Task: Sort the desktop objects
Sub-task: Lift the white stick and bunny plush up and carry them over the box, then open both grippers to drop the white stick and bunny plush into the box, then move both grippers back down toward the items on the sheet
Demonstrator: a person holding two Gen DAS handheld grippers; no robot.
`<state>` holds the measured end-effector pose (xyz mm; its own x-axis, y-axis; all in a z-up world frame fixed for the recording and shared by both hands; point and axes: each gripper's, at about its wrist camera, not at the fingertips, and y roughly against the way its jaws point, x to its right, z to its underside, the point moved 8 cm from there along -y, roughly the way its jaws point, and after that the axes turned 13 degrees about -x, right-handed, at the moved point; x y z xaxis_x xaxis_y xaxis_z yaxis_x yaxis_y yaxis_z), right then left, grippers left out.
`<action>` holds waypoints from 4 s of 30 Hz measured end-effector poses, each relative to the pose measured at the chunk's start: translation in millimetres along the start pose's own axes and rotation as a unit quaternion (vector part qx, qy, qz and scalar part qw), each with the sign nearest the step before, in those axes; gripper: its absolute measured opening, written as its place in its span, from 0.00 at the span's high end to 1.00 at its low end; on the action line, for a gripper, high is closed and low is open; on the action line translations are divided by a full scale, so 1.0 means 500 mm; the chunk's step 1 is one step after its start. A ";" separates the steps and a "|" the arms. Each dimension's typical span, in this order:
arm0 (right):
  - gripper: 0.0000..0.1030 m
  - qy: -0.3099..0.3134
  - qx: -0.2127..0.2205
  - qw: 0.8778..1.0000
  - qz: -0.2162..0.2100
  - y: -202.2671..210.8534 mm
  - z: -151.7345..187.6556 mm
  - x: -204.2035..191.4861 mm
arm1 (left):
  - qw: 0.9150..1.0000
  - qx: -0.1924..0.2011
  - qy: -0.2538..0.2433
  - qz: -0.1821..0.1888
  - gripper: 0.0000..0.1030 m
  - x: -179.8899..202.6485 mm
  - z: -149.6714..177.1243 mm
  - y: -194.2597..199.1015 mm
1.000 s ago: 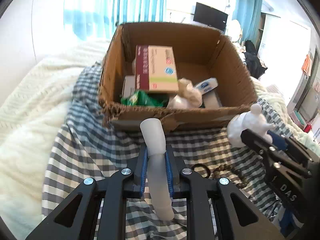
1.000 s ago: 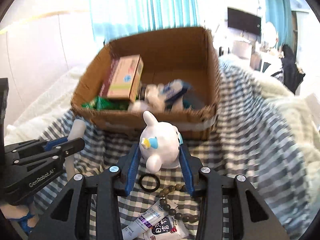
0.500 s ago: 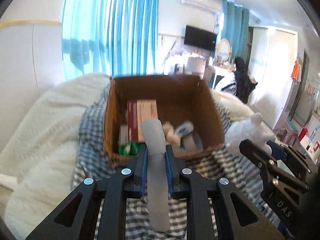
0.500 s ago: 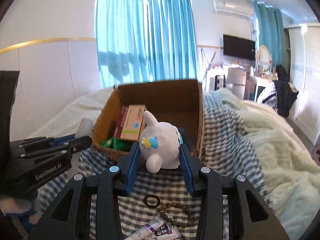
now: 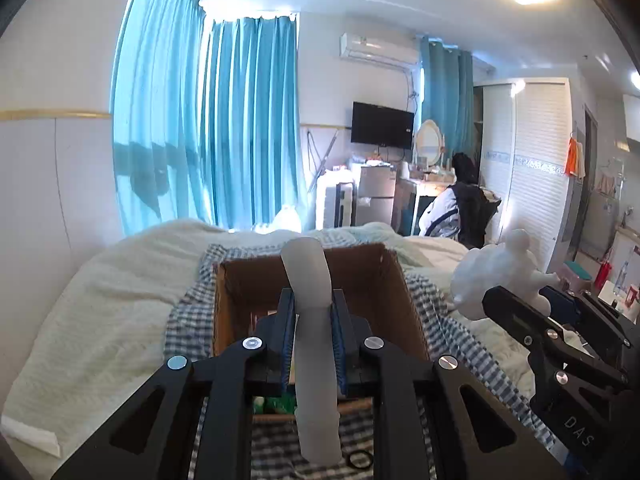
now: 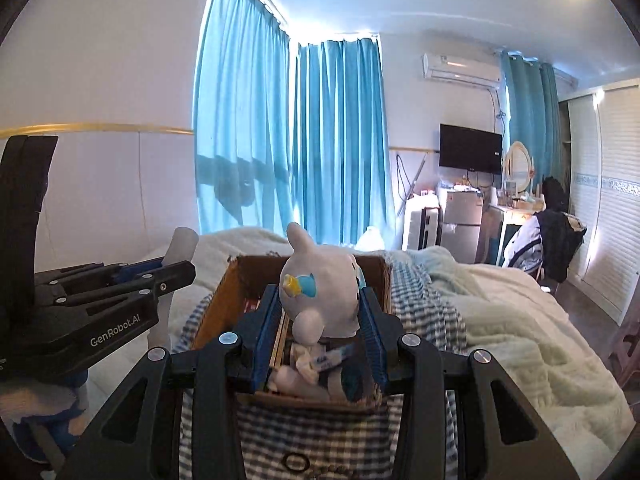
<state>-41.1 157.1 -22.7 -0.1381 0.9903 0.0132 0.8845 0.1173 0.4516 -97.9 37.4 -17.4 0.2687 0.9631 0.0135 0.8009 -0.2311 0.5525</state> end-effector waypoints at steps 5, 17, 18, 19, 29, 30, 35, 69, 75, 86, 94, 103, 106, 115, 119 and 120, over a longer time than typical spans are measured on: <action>0.63 0.003 0.005 1.000 -0.007 -0.019 -0.034 -0.005 | 1.000 0.010 -0.019 -0.006 0.84 0.006 -0.042 -0.023; 0.63 -0.001 0.008 1.000 -0.007 -0.128 -0.071 0.031 | 1.000 0.008 -0.019 0.012 0.84 0.002 -0.107 -0.146; 0.63 0.002 0.005 1.000 -0.008 -0.142 -0.075 0.035 | 1.000 0.007 -0.021 0.011 0.83 0.002 -0.109 -0.158; 0.63 0.004 0.003 1.000 -0.007 -0.154 -0.076 0.040 | 1.000 0.005 -0.020 0.010 0.83 0.002 -0.111 -0.174; 0.62 0.005 -0.022 1.000 -0.011 -0.267 -0.055 0.074 | 0.999 -0.033 -0.002 0.015 0.83 -0.021 -0.091 -0.318; 0.62 0.006 -0.026 1.000 -0.012 -0.280 -0.050 0.074 | 0.999 -0.038 -0.001 0.014 0.83 -0.024 -0.085 -0.330; 0.62 0.006 -0.058 0.998 -0.015 -0.356 -0.013 0.079 | 0.998 -0.060 0.007 0.013 0.82 -0.040 -0.060 -0.382; 0.14 -0.022 0.011 0.999 0.037 -0.128 -0.019 0.113 | 0.998 0.007 0.062 -0.013 0.00 -0.061 -0.072 -0.143; 0.11 -0.036 0.016 0.998 0.044 -0.058 -0.011 0.138 | 0.996 0.014 0.084 -0.013 0.00 -0.060 -0.062 -0.079; 0.06 -0.050 -0.008 0.998 0.044 0.013 0.051 0.146 | 0.998 0.006 0.060 -0.023 0.00 -0.028 0.020 -0.014; 0.06 -0.044 -0.053 0.997 0.025 0.008 0.126 0.121 | 0.997 -0.064 0.034 -0.017 0.00 0.003 0.110 -0.042; 0.22 -0.014 -0.112 0.993 0.021 -0.031 0.213 0.106 | 0.991 -0.122 0.055 -0.015 0.00 0.016 0.214 -0.099; 0.32 -0.003 -0.145 0.989 0.020 -0.060 0.254 0.103 | 0.988 -0.149 0.045 -0.011 0.03 0.032 0.258 -0.126; 0.38 -0.014 -0.248 0.968 0.011 -0.143 0.359 0.117 | 0.975 -0.222 0.004 -0.004 0.11 0.078 0.368 -0.194; 0.38 -0.032 -0.286 0.958 -0.012 -0.170 0.398 0.131 | 0.967 -0.252 -0.015 0.011 0.16 0.106 0.412 -0.217; 0.38 -0.034 -0.293 0.955 -0.013 -0.175 0.405 0.133 | 0.964 -0.264 -0.019 0.018 0.19 0.116 0.427 -0.223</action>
<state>-37.4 227.5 -241.7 -0.1093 0.9925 -0.0543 0.4775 0.1003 0.8729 -57.5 89.5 -256.2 0.3182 0.9479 0.0158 0.4091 -0.1523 0.8997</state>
